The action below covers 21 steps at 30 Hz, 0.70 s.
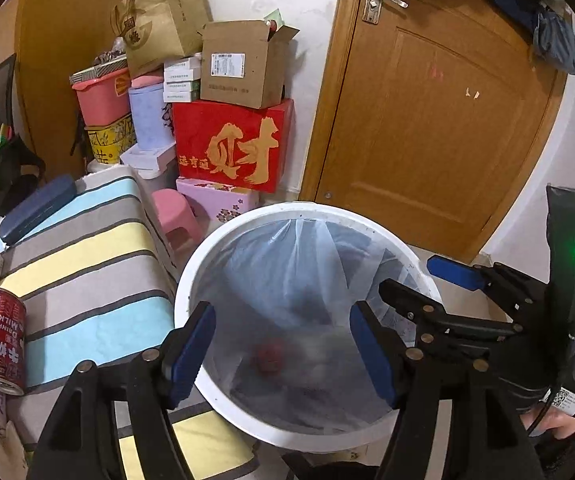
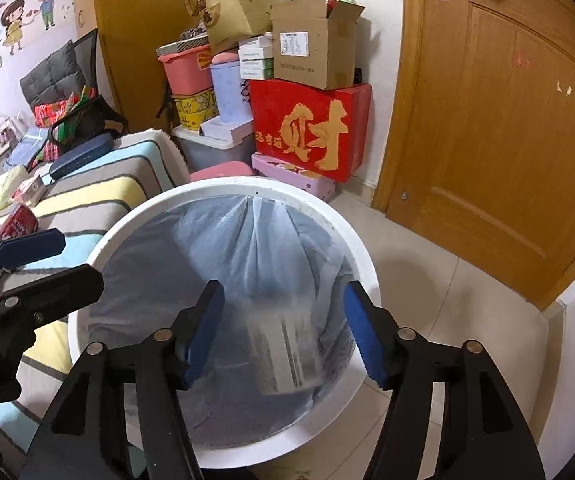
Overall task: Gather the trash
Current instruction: 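Open both tools to drop the bottle and cup into the bin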
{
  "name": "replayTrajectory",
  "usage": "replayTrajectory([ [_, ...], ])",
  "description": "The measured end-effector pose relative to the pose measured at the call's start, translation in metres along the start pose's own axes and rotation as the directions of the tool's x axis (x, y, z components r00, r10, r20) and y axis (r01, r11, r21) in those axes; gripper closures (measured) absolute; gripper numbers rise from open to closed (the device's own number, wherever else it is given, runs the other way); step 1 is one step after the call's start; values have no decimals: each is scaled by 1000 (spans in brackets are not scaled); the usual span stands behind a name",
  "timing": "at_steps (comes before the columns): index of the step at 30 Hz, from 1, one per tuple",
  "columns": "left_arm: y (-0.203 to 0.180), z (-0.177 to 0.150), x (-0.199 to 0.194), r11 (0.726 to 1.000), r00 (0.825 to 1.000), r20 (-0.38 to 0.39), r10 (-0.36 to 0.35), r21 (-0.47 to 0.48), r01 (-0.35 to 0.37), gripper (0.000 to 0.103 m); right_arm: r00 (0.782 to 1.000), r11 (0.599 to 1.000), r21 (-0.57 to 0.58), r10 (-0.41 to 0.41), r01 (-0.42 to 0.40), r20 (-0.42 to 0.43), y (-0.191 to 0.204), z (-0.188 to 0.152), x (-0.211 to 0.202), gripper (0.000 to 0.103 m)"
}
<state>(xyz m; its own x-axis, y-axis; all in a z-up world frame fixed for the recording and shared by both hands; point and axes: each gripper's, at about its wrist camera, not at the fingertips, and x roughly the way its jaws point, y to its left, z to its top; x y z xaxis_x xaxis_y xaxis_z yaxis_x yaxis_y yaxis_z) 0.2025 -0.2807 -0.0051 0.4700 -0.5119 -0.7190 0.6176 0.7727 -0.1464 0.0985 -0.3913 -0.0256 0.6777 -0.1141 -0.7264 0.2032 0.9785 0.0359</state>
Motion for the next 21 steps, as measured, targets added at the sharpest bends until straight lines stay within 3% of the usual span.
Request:
replayTrajectory([
  [21,24,-19,-70,996,994,89,60,-72,-54,34,992,999,-28,22,-19,126,30,4,-43,39],
])
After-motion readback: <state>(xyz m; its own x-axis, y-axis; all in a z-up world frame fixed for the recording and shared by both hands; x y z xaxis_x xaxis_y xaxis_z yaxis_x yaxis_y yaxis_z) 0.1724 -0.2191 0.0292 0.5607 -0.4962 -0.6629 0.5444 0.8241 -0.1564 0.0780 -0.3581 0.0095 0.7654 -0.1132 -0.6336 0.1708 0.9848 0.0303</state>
